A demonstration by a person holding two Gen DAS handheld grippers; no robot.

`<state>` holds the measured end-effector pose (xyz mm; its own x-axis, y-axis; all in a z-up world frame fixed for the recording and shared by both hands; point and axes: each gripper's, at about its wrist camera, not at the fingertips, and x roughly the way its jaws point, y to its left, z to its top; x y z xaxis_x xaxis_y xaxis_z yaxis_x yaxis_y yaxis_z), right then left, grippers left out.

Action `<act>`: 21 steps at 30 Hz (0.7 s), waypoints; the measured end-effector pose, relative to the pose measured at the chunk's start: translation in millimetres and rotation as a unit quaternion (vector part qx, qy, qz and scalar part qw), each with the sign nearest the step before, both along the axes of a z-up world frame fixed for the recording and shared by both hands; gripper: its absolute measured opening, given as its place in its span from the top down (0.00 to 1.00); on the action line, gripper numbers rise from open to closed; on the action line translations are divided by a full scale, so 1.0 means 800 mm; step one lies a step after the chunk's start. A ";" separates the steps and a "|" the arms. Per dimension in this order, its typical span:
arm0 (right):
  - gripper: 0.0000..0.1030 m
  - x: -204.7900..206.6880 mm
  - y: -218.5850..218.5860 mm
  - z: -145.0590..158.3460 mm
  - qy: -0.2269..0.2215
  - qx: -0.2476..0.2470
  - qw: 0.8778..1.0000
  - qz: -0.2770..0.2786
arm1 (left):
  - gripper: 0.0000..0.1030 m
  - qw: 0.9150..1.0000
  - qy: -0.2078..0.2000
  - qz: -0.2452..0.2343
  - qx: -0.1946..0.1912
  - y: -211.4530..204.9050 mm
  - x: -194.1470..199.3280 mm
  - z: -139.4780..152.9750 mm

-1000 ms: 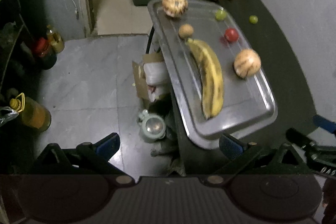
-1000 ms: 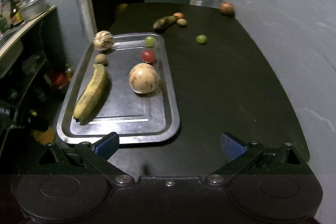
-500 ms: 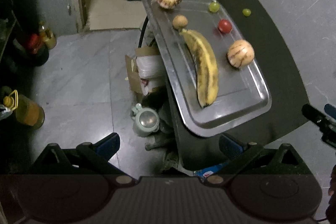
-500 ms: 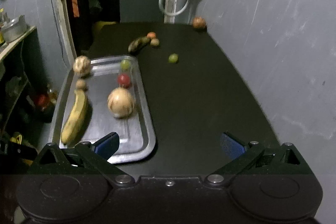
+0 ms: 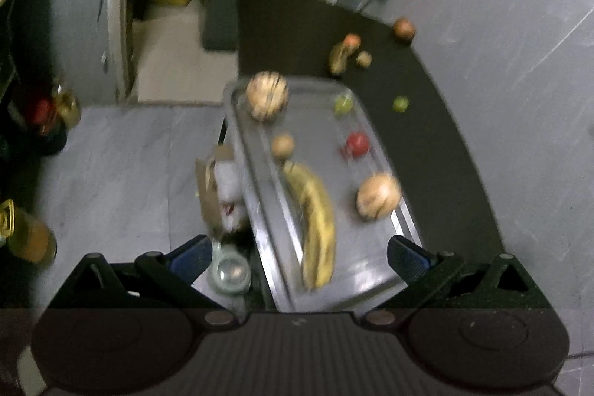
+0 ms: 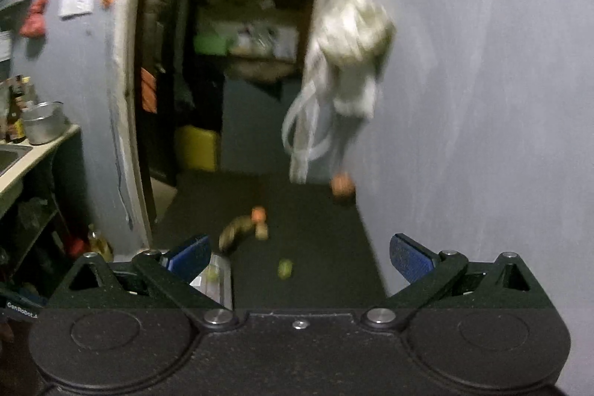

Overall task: Organize fruits
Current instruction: 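Withdraw both open tools from the tray back over the black table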

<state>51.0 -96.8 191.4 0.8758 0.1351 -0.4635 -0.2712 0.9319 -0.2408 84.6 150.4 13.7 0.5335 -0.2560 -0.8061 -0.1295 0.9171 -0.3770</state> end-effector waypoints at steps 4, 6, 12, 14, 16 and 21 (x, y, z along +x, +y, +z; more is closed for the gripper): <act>0.01 0.039 0.008 0.064 -0.040 -0.028 0.997 0.052 | 0.01 0.999 -0.049 0.010 0.016 0.014 0.021 0.039; 0.01 0.059 0.012 0.089 -0.053 -0.037 0.995 0.075 | 0.01 0.997 -0.071 0.022 0.021 0.023 0.032 0.058; 0.01 0.117 0.014 0.111 -0.064 -0.049 0.987 0.140 | 0.01 0.992 -0.110 0.040 0.050 0.043 0.062 0.096; 0.01 0.137 0.014 0.105 -0.056 -0.046 0.984 0.161 | 0.01 0.991 -0.115 0.042 0.061 0.047 0.073 0.102; 0.01 0.159 0.016 0.090 -0.059 -0.062 0.982 0.171 | 0.01 0.990 -0.116 0.039 0.070 0.050 0.085 0.105; 0.01 0.221 0.009 0.027 -0.047 -0.051 0.984 0.164 | 0.01 0.988 -0.118 0.024 0.093 0.045 0.124 0.106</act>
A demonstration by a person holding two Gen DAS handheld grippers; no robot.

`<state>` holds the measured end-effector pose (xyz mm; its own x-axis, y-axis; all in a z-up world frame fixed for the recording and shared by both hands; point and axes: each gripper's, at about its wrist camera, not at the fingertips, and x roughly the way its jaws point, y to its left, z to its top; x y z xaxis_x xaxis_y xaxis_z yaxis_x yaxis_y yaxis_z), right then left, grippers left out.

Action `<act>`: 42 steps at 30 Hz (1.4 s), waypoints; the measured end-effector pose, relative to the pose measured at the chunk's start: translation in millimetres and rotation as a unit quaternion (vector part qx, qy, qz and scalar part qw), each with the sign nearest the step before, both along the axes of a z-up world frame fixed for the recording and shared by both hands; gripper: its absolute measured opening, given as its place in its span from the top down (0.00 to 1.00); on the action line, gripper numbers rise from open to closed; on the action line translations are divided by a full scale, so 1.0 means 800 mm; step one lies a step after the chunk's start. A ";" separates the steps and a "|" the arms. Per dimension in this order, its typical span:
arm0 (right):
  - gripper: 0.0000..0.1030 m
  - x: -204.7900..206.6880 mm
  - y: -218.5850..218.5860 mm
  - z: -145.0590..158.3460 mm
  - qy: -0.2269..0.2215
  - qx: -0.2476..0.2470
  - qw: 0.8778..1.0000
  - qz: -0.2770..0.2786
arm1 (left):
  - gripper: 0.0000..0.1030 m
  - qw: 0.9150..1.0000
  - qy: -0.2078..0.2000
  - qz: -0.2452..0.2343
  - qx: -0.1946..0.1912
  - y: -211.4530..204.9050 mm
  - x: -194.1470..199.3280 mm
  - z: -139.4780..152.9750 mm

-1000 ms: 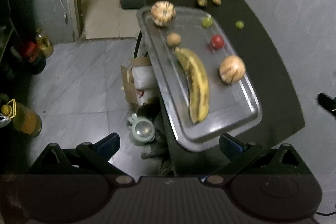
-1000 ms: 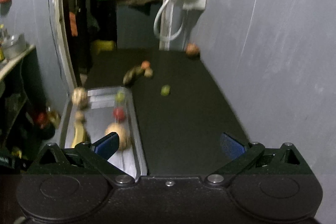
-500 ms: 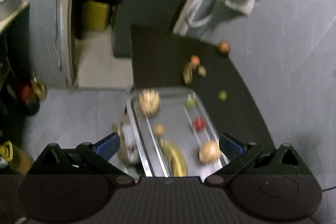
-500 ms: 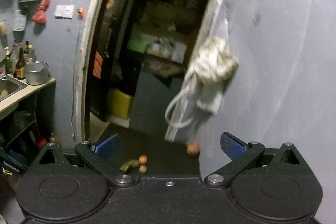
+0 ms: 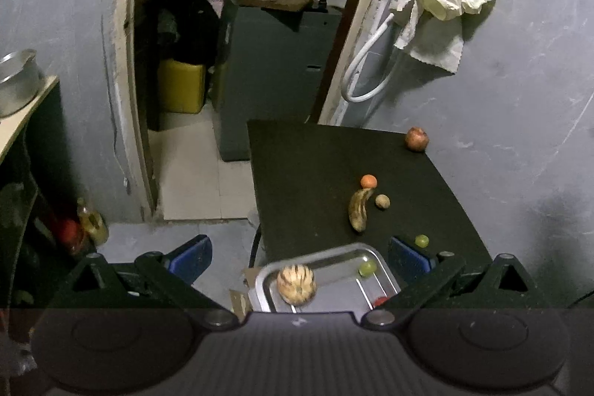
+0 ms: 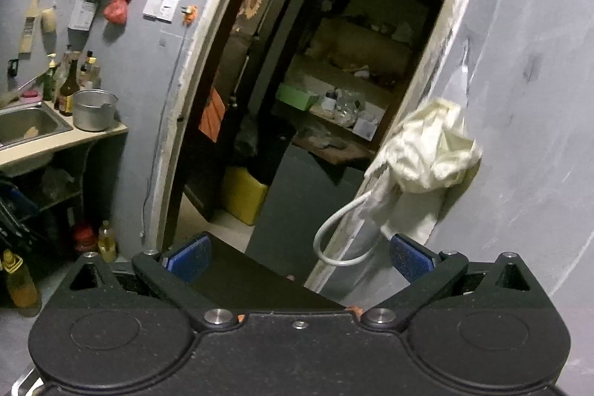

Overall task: Organize fruits
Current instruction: 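Withdraw both open tools from the tray back over the black table, then grasp the second yellow banana with the left tool while the right tool grasps the small tan fruit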

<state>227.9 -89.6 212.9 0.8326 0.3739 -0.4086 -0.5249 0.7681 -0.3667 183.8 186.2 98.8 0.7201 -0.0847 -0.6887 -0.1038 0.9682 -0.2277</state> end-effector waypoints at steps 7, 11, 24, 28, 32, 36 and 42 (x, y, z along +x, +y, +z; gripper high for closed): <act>0.05 0.096 -0.022 -0.120 0.088 0.028 0.996 0.006 | 0.01 0.998 0.022 -0.051 0.040 -0.031 0.085 -0.025; 0.15 0.149 -0.028 -0.191 0.142 0.041 0.989 0.004 | 0.01 0.990 0.026 -0.113 0.074 -0.065 0.151 -0.055; 0.39 0.221 -0.017 -0.330 0.259 0.027 0.963 0.063 | 0.04 0.959 0.053 -0.242 0.141 -0.154 0.277 -0.166; 0.45 0.227 -0.009 -0.345 0.271 0.014 0.958 0.086 | 0.09 0.955 0.073 -0.254 0.134 -0.160 0.295 -0.187; 0.49 0.236 -0.007 -0.354 0.281 0.012 0.954 0.104 | 0.17 0.952 0.087 -0.263 0.133 -0.164 0.306 -0.200; 0.54 0.242 -0.002 -0.360 0.284 0.011 0.951 0.118 | 0.26 0.952 0.098 -0.263 0.126 -0.166 0.315 -0.207; 0.60 0.251 0.005 -0.371 0.299 0.015 0.945 0.131 | 0.40 0.951 0.113 -0.264 0.116 -0.165 0.325 -0.214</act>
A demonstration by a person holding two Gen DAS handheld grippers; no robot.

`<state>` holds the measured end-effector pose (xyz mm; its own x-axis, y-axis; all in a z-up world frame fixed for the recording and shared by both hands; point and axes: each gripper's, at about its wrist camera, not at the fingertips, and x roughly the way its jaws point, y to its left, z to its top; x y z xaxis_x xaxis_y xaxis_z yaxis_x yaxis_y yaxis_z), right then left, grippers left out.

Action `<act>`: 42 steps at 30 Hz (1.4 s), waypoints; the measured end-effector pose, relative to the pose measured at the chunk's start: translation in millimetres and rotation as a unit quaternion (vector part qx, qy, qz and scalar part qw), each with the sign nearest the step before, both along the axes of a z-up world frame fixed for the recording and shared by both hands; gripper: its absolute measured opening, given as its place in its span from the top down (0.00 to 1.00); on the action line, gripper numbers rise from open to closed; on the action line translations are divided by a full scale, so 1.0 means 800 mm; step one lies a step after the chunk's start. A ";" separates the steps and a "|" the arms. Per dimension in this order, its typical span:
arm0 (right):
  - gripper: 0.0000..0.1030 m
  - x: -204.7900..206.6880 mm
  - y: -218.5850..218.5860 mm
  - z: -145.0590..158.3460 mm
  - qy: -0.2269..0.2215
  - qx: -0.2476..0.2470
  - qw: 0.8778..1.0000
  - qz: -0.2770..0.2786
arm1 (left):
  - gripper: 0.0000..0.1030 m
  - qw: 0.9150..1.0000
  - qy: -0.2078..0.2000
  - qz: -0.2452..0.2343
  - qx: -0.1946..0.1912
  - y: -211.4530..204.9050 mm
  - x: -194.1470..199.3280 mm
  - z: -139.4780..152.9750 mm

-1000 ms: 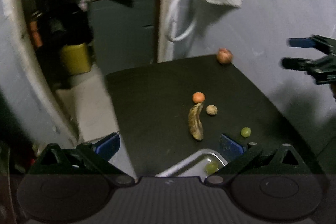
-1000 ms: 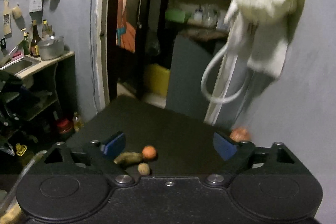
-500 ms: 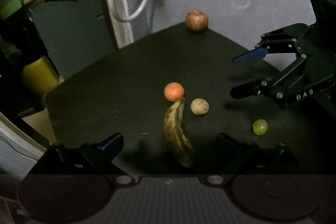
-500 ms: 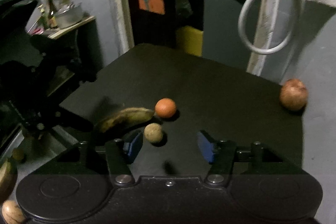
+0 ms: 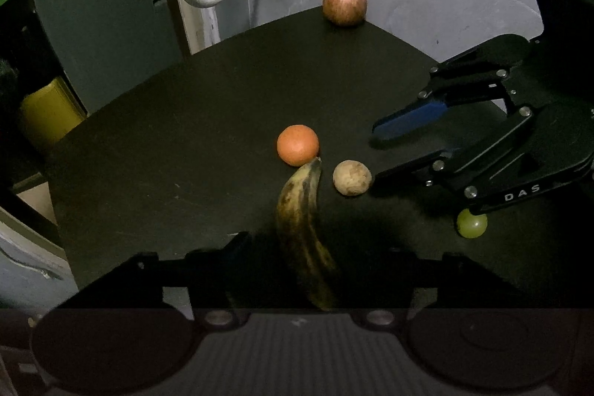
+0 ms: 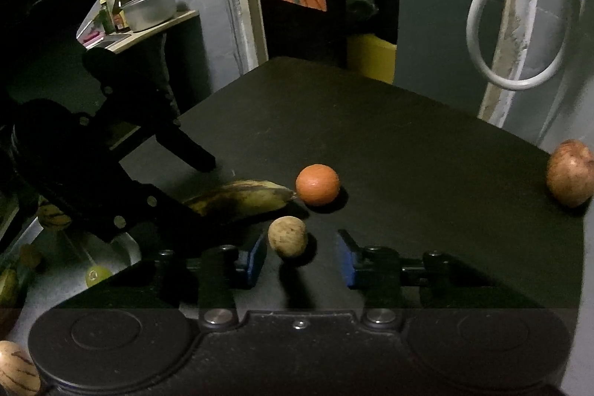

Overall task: Organize fruits
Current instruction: 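Grasp the second yellow banana with the left tool while the right tool grasps the small tan fruit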

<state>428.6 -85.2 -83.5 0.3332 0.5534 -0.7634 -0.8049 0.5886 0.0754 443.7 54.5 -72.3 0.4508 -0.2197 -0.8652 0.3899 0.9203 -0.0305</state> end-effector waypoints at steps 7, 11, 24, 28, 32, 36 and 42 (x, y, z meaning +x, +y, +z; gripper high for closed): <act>0.66 0.006 0.009 -0.011 0.009 -0.002 1.000 0.011 | 0.55 1.000 0.014 0.006 -0.005 0.007 0.011 -0.005; 0.70 0.008 0.012 -0.014 0.014 0.003 1.000 0.015 | 0.59 1.000 0.020 0.003 -0.011 0.008 0.012 -0.006; 0.73 0.007 -0.003 -0.005 0.021 0.011 0.999 -0.027 | 0.70 0.997 0.056 0.035 -0.037 0.015 0.017 -0.014; 0.73 0.000 -0.016 0.009 0.016 0.027 0.997 -0.065 | 0.71 0.987 0.094 0.091 -0.091 0.033 0.024 -0.015; 0.73 -0.012 -0.028 0.024 0.009 0.043 0.993 -0.108 | 0.71 0.965 0.121 0.144 -0.183 0.059 0.022 -0.016; 0.73 -0.029 -0.034 0.043 -0.008 0.058 0.987 -0.150 | 0.71 0.938 0.131 0.177 -0.266 0.077 0.010 -0.013; 0.73 -0.070 -0.040 0.080 -0.041 0.094 0.973 -0.206 | 0.71 0.935 0.094 0.178 -0.293 0.073 -0.028 0.016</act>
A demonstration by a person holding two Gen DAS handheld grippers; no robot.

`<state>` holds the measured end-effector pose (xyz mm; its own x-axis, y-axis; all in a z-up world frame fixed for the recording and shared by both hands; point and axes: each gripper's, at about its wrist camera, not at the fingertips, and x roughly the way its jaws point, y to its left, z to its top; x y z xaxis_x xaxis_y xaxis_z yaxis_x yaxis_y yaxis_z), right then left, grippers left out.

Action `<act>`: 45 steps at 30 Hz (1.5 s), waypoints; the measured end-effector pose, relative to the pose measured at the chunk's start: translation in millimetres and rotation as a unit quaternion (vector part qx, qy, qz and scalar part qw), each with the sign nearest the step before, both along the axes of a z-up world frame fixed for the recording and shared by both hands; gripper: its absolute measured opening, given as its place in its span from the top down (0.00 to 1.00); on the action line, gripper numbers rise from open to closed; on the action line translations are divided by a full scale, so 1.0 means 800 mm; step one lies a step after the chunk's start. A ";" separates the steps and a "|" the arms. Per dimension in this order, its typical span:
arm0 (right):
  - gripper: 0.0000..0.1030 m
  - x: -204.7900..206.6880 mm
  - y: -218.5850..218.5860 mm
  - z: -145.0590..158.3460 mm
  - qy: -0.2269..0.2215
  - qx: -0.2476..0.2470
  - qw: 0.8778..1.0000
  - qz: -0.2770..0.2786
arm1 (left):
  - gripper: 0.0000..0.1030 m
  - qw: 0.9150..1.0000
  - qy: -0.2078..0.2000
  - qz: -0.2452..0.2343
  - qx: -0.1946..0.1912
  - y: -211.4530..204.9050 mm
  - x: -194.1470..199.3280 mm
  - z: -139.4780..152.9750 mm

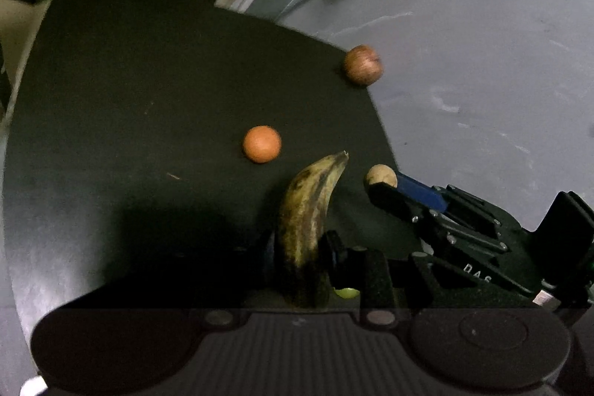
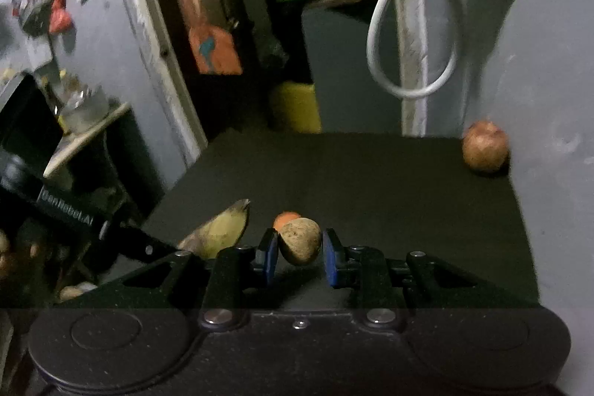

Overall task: Organize fruits
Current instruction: 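Grasp the second yellow banana with the left tool while the right tool grasps the small tan fruit, then carry the banana and tan fruit over the silver tray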

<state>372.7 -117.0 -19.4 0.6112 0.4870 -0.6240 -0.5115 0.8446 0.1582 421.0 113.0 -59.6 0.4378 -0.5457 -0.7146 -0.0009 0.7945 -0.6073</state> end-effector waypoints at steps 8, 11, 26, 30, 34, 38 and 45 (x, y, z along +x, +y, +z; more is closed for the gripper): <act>0.73 -0.067 0.005 0.044 -0.028 0.025 0.999 -0.028 | 0.71 0.997 -0.056 0.044 -0.002 0.005 -0.065 0.056; 0.73 -0.096 0.010 0.056 -0.033 0.028 0.998 -0.035 | 0.71 0.995 -0.075 0.065 0.010 0.015 -0.094 0.076; 0.73 -0.260 0.041 0.076 -0.041 0.036 0.997 -0.053 | 0.71 0.987 -0.091 0.120 0.058 0.054 -0.246 0.119; 0.73 -0.298 0.047 0.069 -0.032 0.037 0.997 -0.055 | 0.71 0.987 -0.087 0.122 0.065 0.059 -0.285 0.115; 0.73 -0.328 0.050 0.058 -0.019 0.033 0.998 -0.057 | 0.71 0.988 -0.079 0.121 0.063 0.059 -0.318 0.107; 0.73 -0.355 0.050 0.048 -0.008 0.029 0.998 -0.064 | 0.71 0.989 -0.066 0.122 0.059 0.061 -0.347 0.094; 0.73 -0.389 0.051 0.029 0.004 0.001 0.998 -0.058 | 0.71 0.990 -0.045 0.121 0.054 0.059 -0.393 0.070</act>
<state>61.6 -76.3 3.9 0.6592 0.4134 -0.6282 -0.4083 0.8982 0.1627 106.6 160.0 -3.5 0.6113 -0.3386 -0.7153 -0.1492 0.8384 -0.5243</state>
